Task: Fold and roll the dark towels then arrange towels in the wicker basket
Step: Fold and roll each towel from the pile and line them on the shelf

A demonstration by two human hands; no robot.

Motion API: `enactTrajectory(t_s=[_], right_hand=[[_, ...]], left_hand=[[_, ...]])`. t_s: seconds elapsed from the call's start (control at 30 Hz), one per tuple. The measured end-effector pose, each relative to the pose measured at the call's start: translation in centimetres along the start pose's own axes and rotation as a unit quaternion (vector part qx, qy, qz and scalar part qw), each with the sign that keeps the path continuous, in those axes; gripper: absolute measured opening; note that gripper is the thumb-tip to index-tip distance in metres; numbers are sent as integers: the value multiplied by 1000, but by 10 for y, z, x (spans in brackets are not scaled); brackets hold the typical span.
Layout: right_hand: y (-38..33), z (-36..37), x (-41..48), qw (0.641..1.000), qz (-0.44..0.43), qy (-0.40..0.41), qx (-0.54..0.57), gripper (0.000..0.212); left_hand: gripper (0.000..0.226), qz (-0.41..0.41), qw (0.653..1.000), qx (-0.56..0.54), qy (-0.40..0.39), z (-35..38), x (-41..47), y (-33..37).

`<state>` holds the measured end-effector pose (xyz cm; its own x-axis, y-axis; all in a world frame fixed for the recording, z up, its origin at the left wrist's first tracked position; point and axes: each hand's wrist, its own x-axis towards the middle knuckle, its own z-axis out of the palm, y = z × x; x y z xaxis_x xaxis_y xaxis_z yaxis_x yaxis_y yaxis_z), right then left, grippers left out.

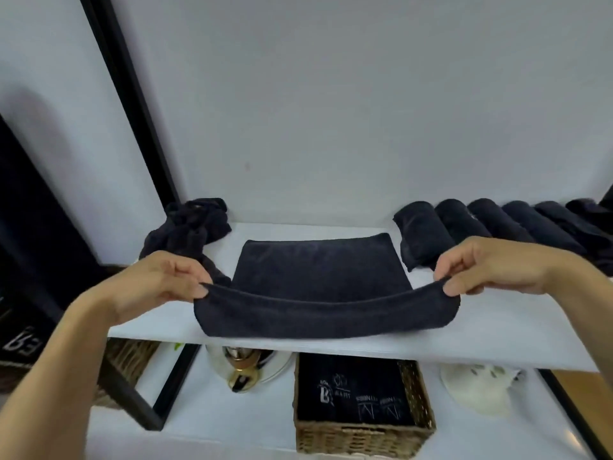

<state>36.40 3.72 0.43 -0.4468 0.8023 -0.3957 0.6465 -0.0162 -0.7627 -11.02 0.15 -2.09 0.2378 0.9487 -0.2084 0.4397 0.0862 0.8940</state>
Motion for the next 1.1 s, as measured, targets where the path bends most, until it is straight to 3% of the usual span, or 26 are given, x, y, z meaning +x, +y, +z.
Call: enactTrajectory(t_s=[0.13, 0.27, 0.4, 0.6, 0.73, 0.83, 0.87, 0.93, 1.0, 1.1], right_hand=[[-4, -6, 14, 997, -15, 78, 18, 6], [-2, -10, 63, 978, -4, 201, -55, 5], [6, -9, 120, 944, 33, 289, -153, 8], [21, -2, 175, 884, 123, 337, -299, 13], [27, 7, 193, 841, 196, 315, -394, 19], [17, 13, 194, 804, 190, 343, -446, 20], [11, 19, 195, 804, 150, 370, -442, 23], [-4, 44, 200, 853, 34, 377, -360, 35], [-11, 75, 213, 899, -52, 297, -316, 49], [10, 87, 226, 914, -9, 206, -349, 59]], left_hand=[[9, -16, 997, 23, 76, -4, 23, -4], [5, -32, 982, 28, 187, 0, 76, -12], [8, -36, 969, 42, 240, 5, 132, -20], [7, -42, 960, 143, 237, 2, 201, -38], [2, -52, 951, 217, 216, 1, 222, -45], [10, -65, 930, 279, 232, 11, 223, -44], [15, -49, 908, 330, 253, 21, 222, -42], [27, 37, 880, 387, 275, 53, 215, -34], [49, 99, 891, 401, 186, 91, 205, -31], [73, 61, 870, 485, 69, 109, 191, -48]])
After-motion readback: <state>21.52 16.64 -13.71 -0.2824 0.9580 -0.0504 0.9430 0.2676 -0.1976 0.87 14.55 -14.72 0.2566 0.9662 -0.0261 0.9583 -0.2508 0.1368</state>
